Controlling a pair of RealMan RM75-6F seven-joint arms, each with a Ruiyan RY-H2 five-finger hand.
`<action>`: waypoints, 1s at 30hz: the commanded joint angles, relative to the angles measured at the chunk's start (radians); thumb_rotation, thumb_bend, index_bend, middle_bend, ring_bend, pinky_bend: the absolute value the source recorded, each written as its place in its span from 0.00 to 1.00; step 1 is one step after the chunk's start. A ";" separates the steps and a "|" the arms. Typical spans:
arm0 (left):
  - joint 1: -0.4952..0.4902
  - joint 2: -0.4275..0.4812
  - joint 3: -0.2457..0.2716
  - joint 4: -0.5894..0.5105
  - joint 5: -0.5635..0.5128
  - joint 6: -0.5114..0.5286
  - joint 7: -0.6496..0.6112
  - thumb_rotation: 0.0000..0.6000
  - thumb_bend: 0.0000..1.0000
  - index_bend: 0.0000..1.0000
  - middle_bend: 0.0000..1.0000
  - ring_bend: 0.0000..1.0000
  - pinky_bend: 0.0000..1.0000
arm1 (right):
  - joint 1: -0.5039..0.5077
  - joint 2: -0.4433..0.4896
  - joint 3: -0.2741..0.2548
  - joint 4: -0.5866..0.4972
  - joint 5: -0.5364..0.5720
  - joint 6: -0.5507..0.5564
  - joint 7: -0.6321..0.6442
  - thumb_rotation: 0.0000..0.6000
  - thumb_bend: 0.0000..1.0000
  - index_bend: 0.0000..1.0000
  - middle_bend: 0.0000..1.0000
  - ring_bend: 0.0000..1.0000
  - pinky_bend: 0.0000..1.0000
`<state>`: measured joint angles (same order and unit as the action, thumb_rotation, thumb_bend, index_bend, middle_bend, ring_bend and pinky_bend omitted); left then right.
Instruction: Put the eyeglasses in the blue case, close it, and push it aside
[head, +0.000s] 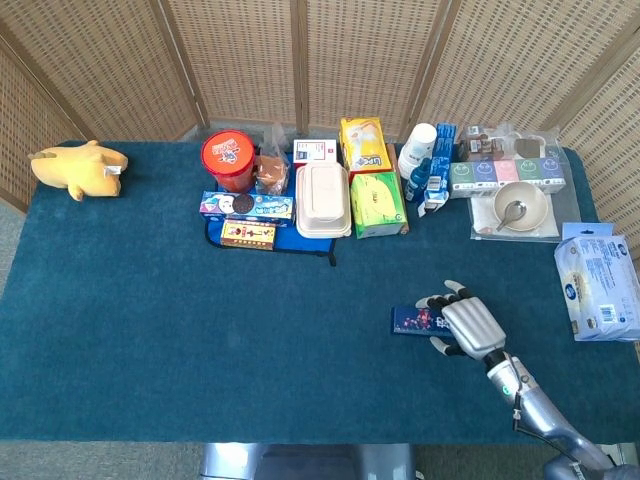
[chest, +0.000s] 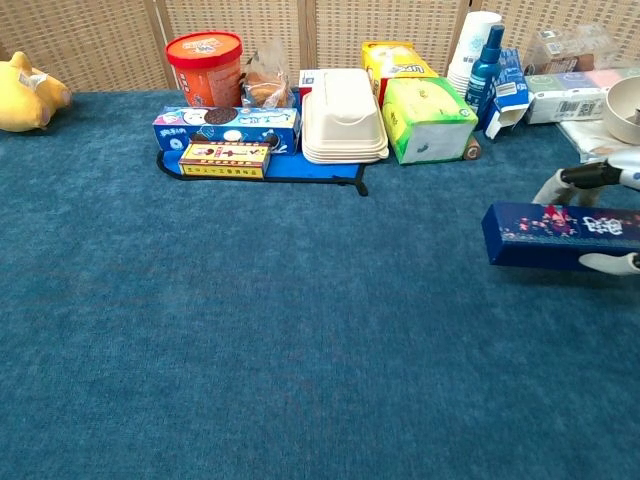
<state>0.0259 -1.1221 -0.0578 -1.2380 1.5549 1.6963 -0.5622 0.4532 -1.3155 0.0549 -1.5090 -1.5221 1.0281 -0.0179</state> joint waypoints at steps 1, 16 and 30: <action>0.000 0.000 0.000 0.001 -0.001 -0.001 0.000 0.99 0.34 0.30 0.27 0.30 0.22 | 0.025 -0.016 0.013 0.010 0.019 -0.027 -0.006 1.00 0.33 0.56 0.50 0.37 0.16; -0.011 -0.015 0.002 0.021 -0.005 -0.030 -0.007 0.99 0.35 0.30 0.27 0.30 0.22 | 0.106 -0.064 0.046 0.041 0.134 -0.134 -0.079 1.00 0.33 0.33 0.32 0.21 0.15; -0.027 -0.016 0.003 -0.005 -0.007 -0.054 0.019 0.99 0.35 0.30 0.27 0.29 0.21 | 0.077 0.013 0.038 -0.090 0.190 -0.065 -0.181 1.00 0.31 0.01 0.12 0.05 0.11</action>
<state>0.0002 -1.1388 -0.0558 -1.2402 1.5502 1.6458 -0.5466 0.5422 -1.3178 0.0940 -1.5759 -1.3335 0.9381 -0.1850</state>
